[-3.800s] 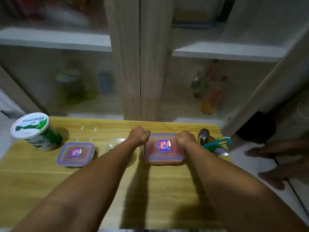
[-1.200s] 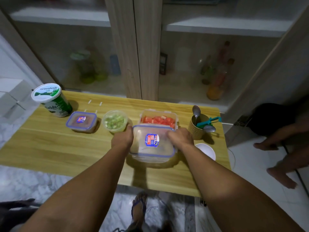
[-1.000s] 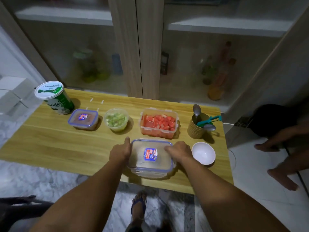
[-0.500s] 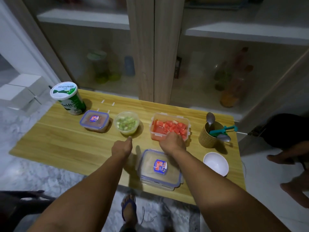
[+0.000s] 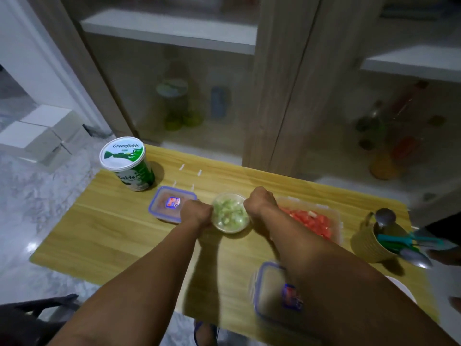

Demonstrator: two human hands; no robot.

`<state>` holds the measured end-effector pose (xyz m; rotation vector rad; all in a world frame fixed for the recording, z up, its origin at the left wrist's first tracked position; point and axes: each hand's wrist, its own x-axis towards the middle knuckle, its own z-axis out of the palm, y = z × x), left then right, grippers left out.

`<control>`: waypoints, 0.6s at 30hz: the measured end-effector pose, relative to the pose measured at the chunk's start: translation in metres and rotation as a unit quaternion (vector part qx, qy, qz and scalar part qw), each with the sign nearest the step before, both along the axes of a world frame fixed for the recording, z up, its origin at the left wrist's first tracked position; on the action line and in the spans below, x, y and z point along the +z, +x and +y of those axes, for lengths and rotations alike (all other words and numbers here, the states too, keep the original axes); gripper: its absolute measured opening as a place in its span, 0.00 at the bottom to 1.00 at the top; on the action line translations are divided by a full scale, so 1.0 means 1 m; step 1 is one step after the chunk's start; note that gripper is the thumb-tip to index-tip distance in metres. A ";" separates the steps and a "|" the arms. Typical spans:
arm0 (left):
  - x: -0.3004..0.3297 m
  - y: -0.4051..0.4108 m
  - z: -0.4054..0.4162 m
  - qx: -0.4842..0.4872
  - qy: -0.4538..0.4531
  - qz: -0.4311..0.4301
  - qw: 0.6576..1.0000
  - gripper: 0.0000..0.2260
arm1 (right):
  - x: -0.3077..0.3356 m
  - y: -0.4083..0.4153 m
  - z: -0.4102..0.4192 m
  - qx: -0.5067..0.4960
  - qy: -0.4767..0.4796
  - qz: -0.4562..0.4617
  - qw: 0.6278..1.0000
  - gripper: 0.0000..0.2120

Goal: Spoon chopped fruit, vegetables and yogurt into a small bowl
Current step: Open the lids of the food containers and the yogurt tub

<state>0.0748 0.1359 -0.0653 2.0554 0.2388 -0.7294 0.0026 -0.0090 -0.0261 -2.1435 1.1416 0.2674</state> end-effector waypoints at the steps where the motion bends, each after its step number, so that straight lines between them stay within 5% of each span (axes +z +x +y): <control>1: -0.001 0.005 0.000 -0.010 0.008 0.007 1.000 0.15 | -0.002 0.005 0.000 -0.008 -0.004 0.010 1.000 0.15; 7: -0.002 0.022 0.001 -0.091 0.097 -0.014 0.991 0.13 | -0.012 0.017 0.002 -0.070 -0.049 0.032 0.996 0.17; 18: 0.012 0.024 0.002 -0.148 0.103 -0.060 0.982 0.13 | -0.011 0.010 0.007 -0.107 -0.065 0.035 0.992 0.13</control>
